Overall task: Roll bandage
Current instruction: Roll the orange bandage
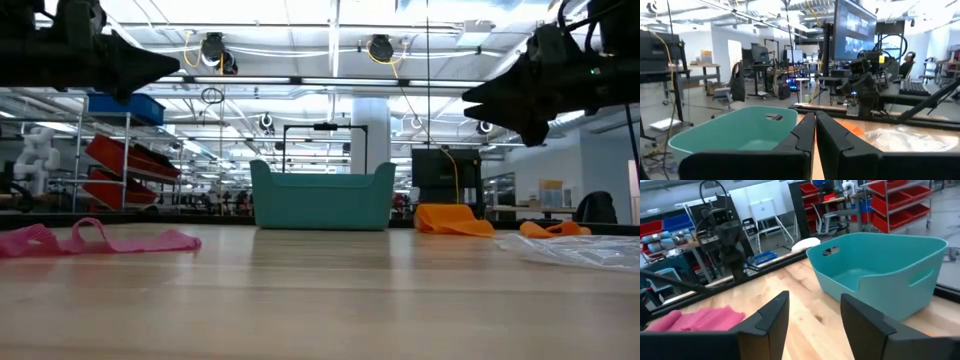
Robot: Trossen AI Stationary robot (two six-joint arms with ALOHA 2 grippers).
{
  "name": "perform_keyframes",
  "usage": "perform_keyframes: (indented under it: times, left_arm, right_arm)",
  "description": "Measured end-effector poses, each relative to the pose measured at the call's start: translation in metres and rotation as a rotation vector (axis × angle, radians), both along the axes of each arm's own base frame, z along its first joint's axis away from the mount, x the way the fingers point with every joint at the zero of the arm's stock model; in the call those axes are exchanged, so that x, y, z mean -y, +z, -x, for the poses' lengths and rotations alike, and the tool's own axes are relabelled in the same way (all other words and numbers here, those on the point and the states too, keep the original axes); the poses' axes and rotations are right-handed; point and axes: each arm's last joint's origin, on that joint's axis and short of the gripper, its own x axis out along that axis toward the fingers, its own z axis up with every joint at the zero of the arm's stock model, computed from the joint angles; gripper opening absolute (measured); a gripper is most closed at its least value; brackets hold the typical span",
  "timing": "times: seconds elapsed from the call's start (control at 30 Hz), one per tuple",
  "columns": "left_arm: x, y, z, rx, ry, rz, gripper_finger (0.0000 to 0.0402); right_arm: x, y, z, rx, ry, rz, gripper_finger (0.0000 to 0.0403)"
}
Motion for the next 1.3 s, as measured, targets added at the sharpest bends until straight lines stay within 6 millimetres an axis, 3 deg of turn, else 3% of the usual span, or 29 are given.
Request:
perform_keyframes:
  times: [0.3, 0.6, 0.83, 1.0, 1.3]
  left_arm:
    - [-0.004, 0.002, -0.006, 0.048, 0.141, 0.088, 0.0022]
    - [-0.008, -0.002, -0.017, 0.025, 0.173, 0.107, 0.0022]
    - [-0.008, -0.009, -0.027, -0.026, 0.098, 0.132, 0.0022]
    - [-0.005, -0.001, -0.034, 0.014, -0.019, 0.119, 0.0022]
    - [-0.008, 0.010, -0.059, -0.040, 0.049, 0.179, 0.0022]
  right_arm:
    - [0.000, -0.009, -0.006, -0.080, -0.002, -0.011, 0.0138]
    - [0.000, -0.003, -0.022, -0.177, -0.006, 0.023, 0.0163]
    - [0.011, 0.002, -0.030, -0.311, -0.062, 0.023, 0.0176]
    - [0.009, 0.006, -0.036, -0.334, 0.085, -0.007, 0.0178]
    - [0.007, 0.006, -0.045, -0.382, 0.154, -0.046, 0.0176]
